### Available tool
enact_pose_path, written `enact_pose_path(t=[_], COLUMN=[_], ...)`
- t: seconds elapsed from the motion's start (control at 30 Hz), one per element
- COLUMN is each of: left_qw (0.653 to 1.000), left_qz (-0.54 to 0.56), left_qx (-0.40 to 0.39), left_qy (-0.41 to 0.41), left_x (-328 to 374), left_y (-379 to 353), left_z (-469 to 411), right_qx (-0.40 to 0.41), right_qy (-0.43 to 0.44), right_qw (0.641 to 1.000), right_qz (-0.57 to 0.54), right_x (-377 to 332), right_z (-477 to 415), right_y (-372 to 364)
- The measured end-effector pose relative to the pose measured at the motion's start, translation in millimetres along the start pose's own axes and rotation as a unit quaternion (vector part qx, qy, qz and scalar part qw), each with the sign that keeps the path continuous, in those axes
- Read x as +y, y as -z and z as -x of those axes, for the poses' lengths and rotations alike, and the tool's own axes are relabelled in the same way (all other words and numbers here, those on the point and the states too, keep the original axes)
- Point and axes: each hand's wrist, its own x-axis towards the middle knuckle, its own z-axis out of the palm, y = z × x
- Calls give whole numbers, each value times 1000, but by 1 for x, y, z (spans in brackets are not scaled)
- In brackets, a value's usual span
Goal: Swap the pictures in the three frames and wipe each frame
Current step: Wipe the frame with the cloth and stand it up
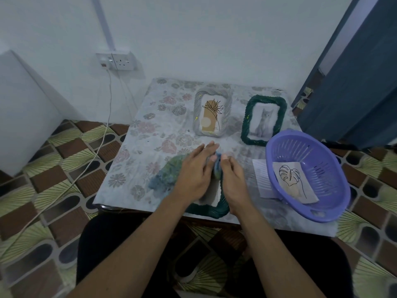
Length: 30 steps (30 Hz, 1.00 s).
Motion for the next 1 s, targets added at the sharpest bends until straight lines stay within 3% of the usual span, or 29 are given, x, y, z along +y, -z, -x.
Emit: enact_pose_path(t=[0.07, 0.13, 0.3, 0.37, 0.5, 0.7, 0.83, 1.0], left_qw=[996, 990, 974, 967, 982, 997, 1000, 995], left_qz=[-88, -109, 37, 23, -43, -55, -18, -98], left_qx=[12, 6, 29, 36, 69, 6, -12, -24], left_qy=[14, 90, 221, 253, 172, 62, 13, 0], left_x=[-12, -25, -40, -35, -23, 12, 4, -15], left_y=[7, 18, 33, 30, 25, -2, -4, 9], left_z=[-3, -8, -13, -17, -22, -12, -3, 2], right_qx=[-7, -22, -6, -3, 12, 2, 7, -8], right_qy=[19, 24, 24, 32, 10, 4, 2, 0], right_qw=[1000, 999, 1000, 999, 1000, 1000, 1000, 1000], right_qz=[11, 21, 10, 13, -5, 7, 16, 0], right_x=[-1, -5, -11, -11, -10, -3, -2, 4], right_z=[3, 8, 13, 13, 9, 1, 1, 6], right_y=[3, 4, 7, 5, 0, -3, 4, 7])
